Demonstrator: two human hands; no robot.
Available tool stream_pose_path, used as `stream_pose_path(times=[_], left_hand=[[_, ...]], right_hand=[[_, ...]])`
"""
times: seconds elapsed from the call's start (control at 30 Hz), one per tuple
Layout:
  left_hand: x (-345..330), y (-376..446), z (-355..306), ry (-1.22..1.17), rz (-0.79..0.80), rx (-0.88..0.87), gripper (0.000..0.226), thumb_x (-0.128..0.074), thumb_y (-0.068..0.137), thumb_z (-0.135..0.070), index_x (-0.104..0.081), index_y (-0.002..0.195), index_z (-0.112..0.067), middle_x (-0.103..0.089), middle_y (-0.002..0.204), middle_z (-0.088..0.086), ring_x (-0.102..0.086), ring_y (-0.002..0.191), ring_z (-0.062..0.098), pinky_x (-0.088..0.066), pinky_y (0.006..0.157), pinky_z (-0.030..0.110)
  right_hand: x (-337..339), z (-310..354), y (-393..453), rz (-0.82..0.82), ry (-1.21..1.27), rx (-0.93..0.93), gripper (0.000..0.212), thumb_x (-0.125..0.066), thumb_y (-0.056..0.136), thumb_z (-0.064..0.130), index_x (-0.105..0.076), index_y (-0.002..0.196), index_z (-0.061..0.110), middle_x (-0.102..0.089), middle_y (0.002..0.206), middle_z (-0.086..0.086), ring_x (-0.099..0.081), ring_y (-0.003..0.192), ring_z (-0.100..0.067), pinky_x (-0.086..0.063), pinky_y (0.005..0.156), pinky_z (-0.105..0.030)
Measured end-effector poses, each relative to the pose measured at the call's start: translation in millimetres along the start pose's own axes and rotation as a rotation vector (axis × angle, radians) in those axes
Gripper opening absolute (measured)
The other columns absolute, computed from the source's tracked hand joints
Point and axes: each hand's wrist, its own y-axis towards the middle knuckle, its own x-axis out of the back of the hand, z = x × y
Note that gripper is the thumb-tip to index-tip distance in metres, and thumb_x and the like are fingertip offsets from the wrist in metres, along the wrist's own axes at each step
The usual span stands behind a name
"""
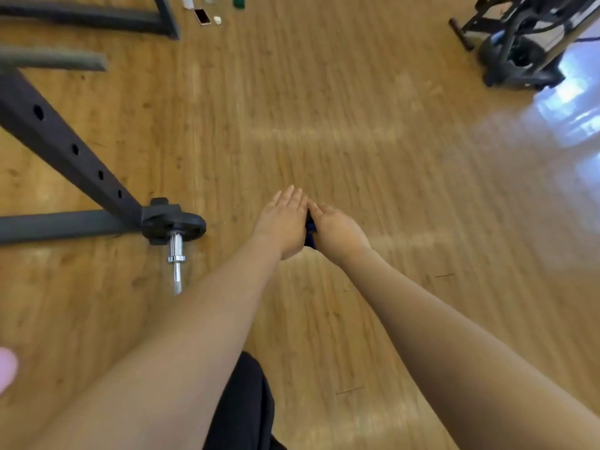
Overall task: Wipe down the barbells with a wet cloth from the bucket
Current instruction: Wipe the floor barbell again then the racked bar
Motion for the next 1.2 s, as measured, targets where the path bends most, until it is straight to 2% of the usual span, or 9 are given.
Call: stream_pose_path(times=[0.4,0.53,0.6,0.73,0.83,0.93,1.0,1.07,1.2], left_hand=[[14,102,132,-0.056,0.072,0.303,0.062,-0.030,0.099,-0.022,-0.001,0.150,-0.005,0.003,0.159,0.011,0.006,0.146,0.023,-0.001,0.118,0.036],[26,131,171,-0.078,0.111,0.394,0.061,-0.031,0.100,-0.023,-0.002,0.151,-0.006,0.003,0.159,0.010,0.006,0.146,0.023,-0.001,0.118,0.037],[30,141,188,-0.110,0.120,0.447,0.062,-0.032,0.100,-0.024,-0.003,0.151,-0.006,0.003,0.159,0.010,0.006,0.146,0.023,-0.001,0.118,0.037],[42,162,215,-0.173,0.148,0.596,0.065,-0.037,0.099,-0.024,-0.002,0.151,-0.007,0.004,0.159,0.009,0.007,0.146,0.023,0.000,0.118,0.036],[58,184,233,-0.223,0.126,0.726,0.066,-0.037,0.099,-0.021,0.001,0.151,-0.007,0.006,0.159,0.008,0.008,0.146,0.023,0.002,0.117,0.036],[76,208,247,-0.256,0.095,0.816,0.066,-0.035,0.099,-0.023,0.002,0.151,-0.007,0.006,0.159,0.008,0.009,0.146,0.022,0.002,0.117,0.035],[87,223,254,-0.261,0.057,0.836,0.063,-0.029,0.100,-0.029,0.001,0.151,-0.007,0.005,0.159,0.008,0.008,0.146,0.022,0.002,0.118,0.036],[96,235,264,-0.271,0.029,0.862,0.062,-0.023,0.101,-0.034,0.000,0.152,-0.008,0.003,0.160,0.008,0.007,0.146,0.022,0.001,0.118,0.036],[110,253,303,-0.321,0.027,0.926,0.062,-0.018,0.101,-0.038,-0.001,0.152,-0.008,0.004,0.159,0.008,0.006,0.147,0.022,0.001,0.118,0.035]], right_hand=[[29,32,197,0.098,-0.144,0.273,0.049,-0.045,0.096,0.021,-0.033,0.142,0.009,-0.051,0.128,-0.010,-0.054,0.107,-0.028,-0.046,0.081,-0.034],[42,44,252,0.117,-0.153,0.321,0.047,-0.042,0.097,0.016,-0.032,0.142,0.010,-0.058,0.116,-0.011,-0.054,0.086,-0.026,-0.041,0.065,-0.033],[49,51,277,0.140,-0.154,0.372,0.045,-0.042,0.097,0.015,-0.034,0.141,0.009,-0.056,0.119,-0.010,-0.056,0.089,-0.027,-0.039,0.065,-0.033],[64,61,328,0.203,-0.115,0.500,0.047,-0.044,0.095,0.014,-0.035,0.141,0.011,-0.053,0.127,-0.007,-0.056,0.099,-0.030,-0.044,0.070,-0.036],[83,65,367,0.205,-0.177,0.599,0.052,-0.043,0.097,0.017,-0.027,0.146,0.011,-0.045,0.137,-0.008,-0.054,0.107,-0.030,-0.040,0.071,-0.033],[106,63,404,0.168,-0.268,0.723,0.052,-0.043,0.098,0.020,-0.025,0.146,0.007,-0.033,0.148,-0.012,-0.040,0.128,-0.028,-0.039,0.091,-0.034],[121,61,428,0.124,-0.355,0.786,0.054,-0.044,0.099,0.016,-0.020,0.147,0.006,-0.023,0.153,-0.013,-0.026,0.138,-0.026,-0.032,0.103,-0.031],[135,64,450,0.105,-0.408,0.818,0.059,-0.045,0.099,0.013,-0.015,0.149,0.006,-0.017,0.156,-0.012,-0.017,0.142,-0.024,-0.026,0.108,-0.029],[152,91,492,0.093,-0.461,0.894,0.057,-0.039,0.100,0.014,-0.012,0.149,0.005,-0.014,0.156,-0.013,-0.014,0.143,-0.024,-0.018,0.111,-0.028]])
